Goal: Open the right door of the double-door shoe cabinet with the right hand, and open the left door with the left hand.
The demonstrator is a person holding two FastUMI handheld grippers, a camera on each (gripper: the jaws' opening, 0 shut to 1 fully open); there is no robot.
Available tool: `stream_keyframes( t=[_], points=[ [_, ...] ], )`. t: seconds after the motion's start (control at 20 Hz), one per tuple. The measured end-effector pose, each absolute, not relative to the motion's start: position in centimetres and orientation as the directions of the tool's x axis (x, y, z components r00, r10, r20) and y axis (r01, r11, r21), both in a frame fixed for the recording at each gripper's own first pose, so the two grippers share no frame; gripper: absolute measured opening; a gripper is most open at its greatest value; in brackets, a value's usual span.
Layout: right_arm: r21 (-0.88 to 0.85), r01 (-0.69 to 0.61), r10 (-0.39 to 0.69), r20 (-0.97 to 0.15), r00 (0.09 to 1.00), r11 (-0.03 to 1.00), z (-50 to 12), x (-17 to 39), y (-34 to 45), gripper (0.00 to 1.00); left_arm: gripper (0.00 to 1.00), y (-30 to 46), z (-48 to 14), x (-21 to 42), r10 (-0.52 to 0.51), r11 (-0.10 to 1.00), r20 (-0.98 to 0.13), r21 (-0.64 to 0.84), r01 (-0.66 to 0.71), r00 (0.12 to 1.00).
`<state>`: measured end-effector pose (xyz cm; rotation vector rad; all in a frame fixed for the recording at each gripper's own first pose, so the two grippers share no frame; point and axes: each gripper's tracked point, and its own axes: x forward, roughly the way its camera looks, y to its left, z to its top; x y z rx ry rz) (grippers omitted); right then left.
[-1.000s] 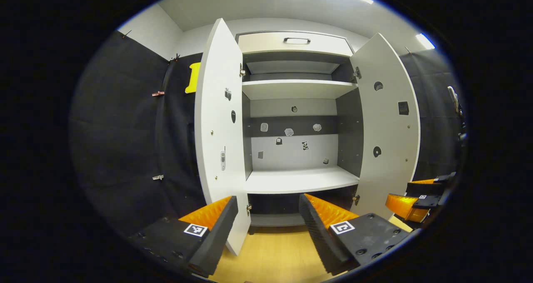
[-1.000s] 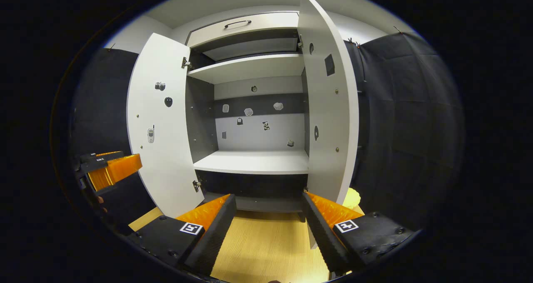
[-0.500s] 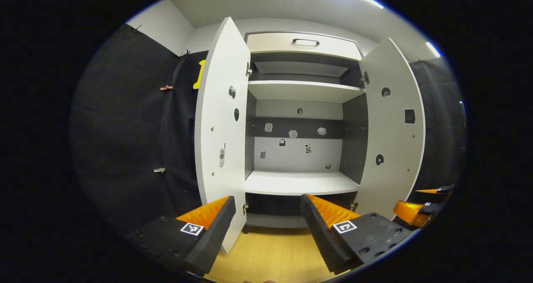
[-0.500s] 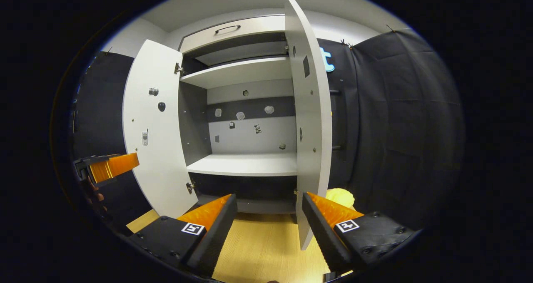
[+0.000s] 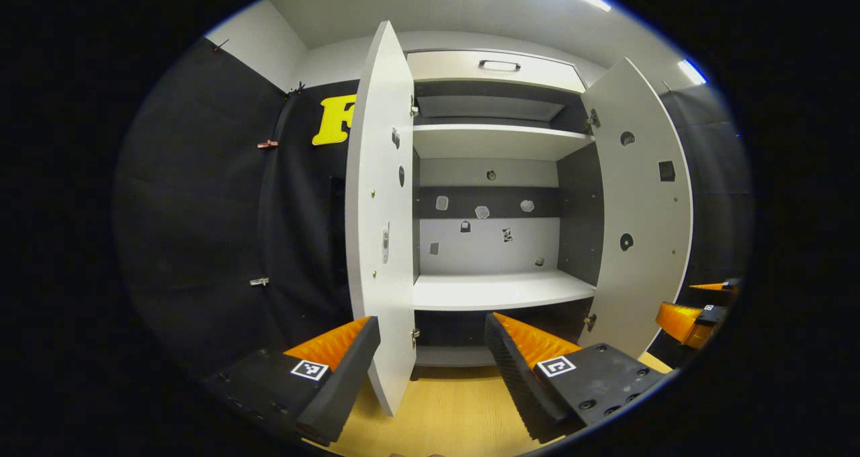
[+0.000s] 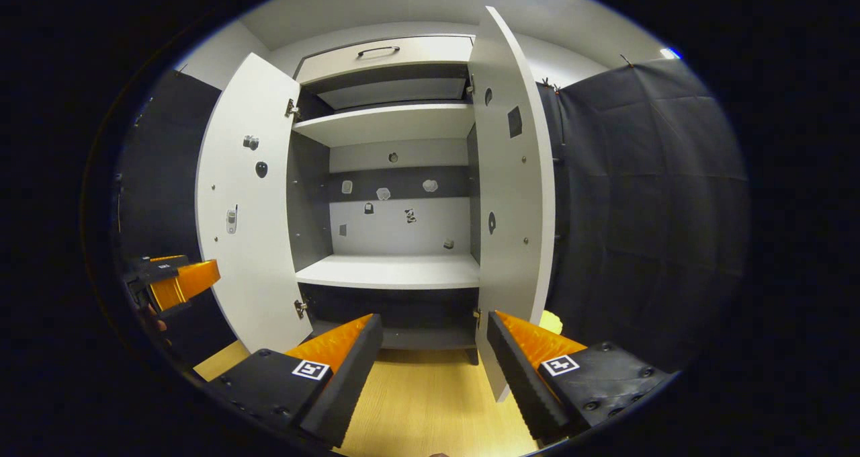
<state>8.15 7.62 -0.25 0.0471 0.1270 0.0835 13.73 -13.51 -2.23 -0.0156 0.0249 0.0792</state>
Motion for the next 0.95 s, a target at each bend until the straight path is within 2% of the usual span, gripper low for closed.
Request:
stream_keyframes(
  t=[0.2,0.35,0.65,0.95],
  points=[
    [0.014,-0.091,0.092,-0.107,0.990,0.996,0.6,7.5,8.4,0.99,0.96,-12.7,-3.3,13.6,0.074,0.997,-0.040,-0.029,-0.076,0.996],
    [-0.012,-0.054,0.053,-0.092,0.994,0.998,1.2,7.6,7.1,0.99,0.96,-11.4,-3.6,13.7,0.130,0.990,-0.030,0.051,-0.129,0.991],
    [-0.001,-0.037,0.037,-0.089,0.995,0.999,1.7,8.3,6.5,0.99,0.97,-14.4,-3.8,13.9,0.034,0.999,-0.027,-0.004,-0.034,0.999],
    [-0.018,-0.027,0.026,-0.083,0.996,0.999,1.5,8.3,5.4,0.99,0.97,-15.5,-4.6,13.5,0.001,1.000,-0.042,-0.002,-0.001,0.999]
  ],
)
